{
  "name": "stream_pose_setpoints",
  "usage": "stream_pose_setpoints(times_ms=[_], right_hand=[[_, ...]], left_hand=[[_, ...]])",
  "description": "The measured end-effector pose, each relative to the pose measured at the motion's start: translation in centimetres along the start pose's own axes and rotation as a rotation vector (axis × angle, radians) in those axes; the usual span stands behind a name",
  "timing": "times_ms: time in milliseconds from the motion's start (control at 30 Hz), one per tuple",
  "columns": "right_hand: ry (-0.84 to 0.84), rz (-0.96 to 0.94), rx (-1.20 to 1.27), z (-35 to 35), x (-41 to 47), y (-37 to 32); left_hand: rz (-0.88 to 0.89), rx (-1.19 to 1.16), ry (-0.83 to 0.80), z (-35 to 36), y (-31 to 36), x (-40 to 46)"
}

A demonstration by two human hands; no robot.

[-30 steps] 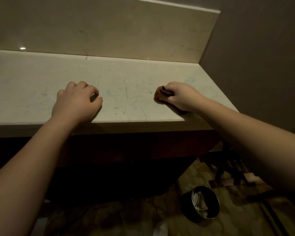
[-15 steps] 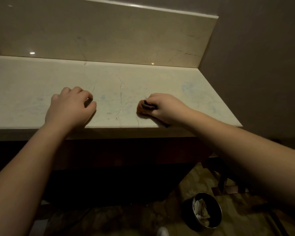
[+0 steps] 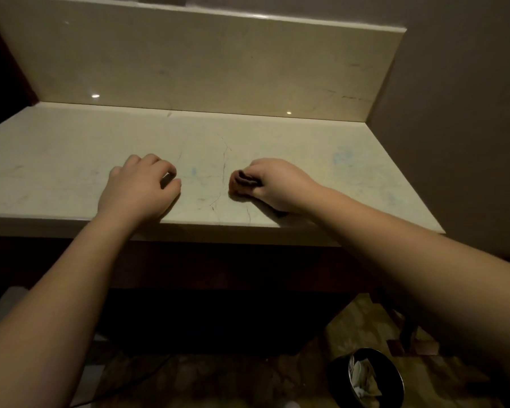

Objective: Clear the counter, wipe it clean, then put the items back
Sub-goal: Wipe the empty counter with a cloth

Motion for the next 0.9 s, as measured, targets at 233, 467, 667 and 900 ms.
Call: stream_pose_setpoints(times_ms=[233, 467, 667, 900], right_hand=[[-0.031, -0.200, -0.041, 1.2, -4.5, 0.4], [0.029, 0.049, -0.024, -0.4, -0.1, 1.3], [0.007, -0.095, -0.015, 0.8, -7.1, 2.6], [0.033, 0.213, -0.003, -1.9, -3.4, 6.0]], left_hand=[[-0.011, 0.002, -0.001, 0.0, 0.0, 0.0], [-0.016, -0.016, -0.003, 0.0, -0.1, -0.1], [0.008, -0.039, 0.007, -0.3, 0.0, -0.1], [0.090, -0.137, -0.002, -1.4, 4.2, 0.1]])
Point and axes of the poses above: each hand's wrist, its own x-axis towards the middle knuckle, its own z-axis out of the palm, y = z × x, the point moved 4 cm from there along x, towards the middle knuckle, and after that the axes turned 15 degrees about -y, right-handed, at the moved point
